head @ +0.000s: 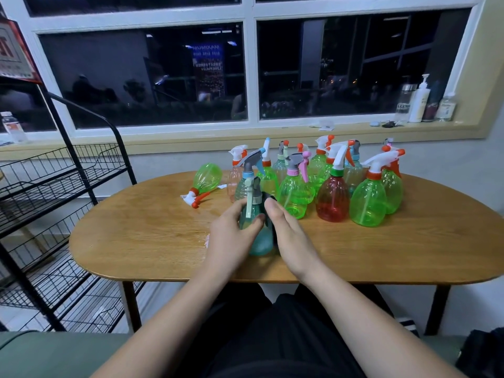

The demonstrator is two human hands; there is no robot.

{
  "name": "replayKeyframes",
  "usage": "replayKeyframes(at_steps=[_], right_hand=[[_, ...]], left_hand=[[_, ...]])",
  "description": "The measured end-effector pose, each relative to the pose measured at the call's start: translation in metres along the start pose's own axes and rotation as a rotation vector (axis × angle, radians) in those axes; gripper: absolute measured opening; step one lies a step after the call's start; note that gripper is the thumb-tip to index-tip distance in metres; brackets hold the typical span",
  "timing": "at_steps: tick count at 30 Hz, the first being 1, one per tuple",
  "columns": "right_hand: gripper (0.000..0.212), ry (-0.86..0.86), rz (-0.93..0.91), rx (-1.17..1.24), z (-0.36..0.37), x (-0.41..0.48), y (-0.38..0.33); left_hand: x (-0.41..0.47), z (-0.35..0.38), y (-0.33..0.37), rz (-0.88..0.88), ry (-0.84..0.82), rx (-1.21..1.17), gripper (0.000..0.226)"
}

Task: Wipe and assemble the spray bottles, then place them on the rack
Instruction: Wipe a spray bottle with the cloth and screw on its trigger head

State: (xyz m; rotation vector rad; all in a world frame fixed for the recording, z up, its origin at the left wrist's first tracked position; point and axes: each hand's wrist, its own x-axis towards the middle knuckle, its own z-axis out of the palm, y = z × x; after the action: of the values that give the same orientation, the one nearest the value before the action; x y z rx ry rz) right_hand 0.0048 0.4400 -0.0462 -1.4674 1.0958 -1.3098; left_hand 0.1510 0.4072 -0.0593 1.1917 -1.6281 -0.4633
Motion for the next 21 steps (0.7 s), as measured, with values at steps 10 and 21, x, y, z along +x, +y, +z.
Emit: replayKeyframes(at_steps=[10,21], right_hand=[[0.055,0.009,0.111,-0.031,-0.006,0.005,0.005],[0.069,0.027,0.128,-0.015,-0.009,0.009,0.029]], left_hand=[[-0.002,-0.005,0.002,-0.006,-0.058,0.008,0.046],[-0.004,-0.010,0.000,-0.004,-0.129,0.009,0.061]])
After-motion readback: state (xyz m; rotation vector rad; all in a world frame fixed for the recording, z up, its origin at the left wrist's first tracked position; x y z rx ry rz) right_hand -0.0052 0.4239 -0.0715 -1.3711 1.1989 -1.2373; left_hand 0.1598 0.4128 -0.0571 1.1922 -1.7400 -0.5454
